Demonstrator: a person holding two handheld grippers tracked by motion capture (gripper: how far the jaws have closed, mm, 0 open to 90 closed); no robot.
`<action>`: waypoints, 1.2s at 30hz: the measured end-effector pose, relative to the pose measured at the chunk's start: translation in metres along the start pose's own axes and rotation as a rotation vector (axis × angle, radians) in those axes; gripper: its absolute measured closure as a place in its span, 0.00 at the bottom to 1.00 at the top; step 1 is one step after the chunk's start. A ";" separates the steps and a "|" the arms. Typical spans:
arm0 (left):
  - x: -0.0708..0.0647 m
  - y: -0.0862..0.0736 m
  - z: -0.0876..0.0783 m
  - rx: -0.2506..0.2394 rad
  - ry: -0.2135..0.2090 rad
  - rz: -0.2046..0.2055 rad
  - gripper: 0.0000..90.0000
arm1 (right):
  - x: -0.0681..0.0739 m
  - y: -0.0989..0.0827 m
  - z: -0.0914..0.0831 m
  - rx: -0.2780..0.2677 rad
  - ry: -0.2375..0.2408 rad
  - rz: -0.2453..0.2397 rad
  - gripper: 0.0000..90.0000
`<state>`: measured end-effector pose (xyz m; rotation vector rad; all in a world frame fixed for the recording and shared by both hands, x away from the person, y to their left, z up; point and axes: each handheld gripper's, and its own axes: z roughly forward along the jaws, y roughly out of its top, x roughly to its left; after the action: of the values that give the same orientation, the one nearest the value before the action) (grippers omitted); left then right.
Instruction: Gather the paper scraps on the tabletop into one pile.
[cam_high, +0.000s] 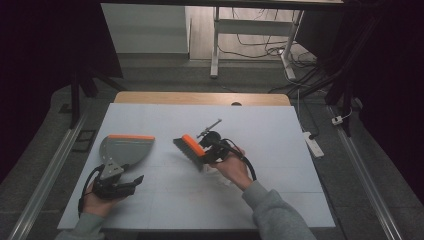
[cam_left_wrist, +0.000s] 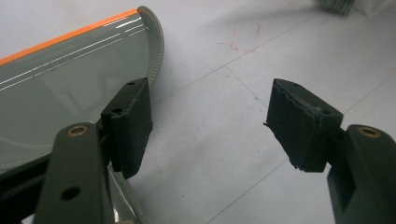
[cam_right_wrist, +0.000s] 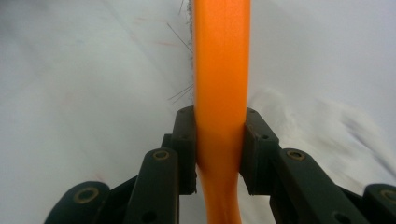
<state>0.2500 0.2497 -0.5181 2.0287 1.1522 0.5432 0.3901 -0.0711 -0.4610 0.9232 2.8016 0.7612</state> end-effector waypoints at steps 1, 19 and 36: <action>-0.001 0.000 0.000 0.002 0.001 0.002 0.36 | -0.005 -0.004 -0.005 -0.017 0.017 0.008 0.78; -0.003 0.001 0.001 0.003 0.008 0.002 0.36 | -0.033 -0.065 -0.092 -0.274 0.031 0.066 0.78; -0.006 0.003 0.001 0.004 0.003 0.011 0.35 | -0.076 -0.174 -0.111 -0.336 -0.140 0.199 0.78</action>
<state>0.2497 0.2433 -0.5170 2.0397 1.1452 0.5505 0.3323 -0.2837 -0.4540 1.1474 2.3858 1.1036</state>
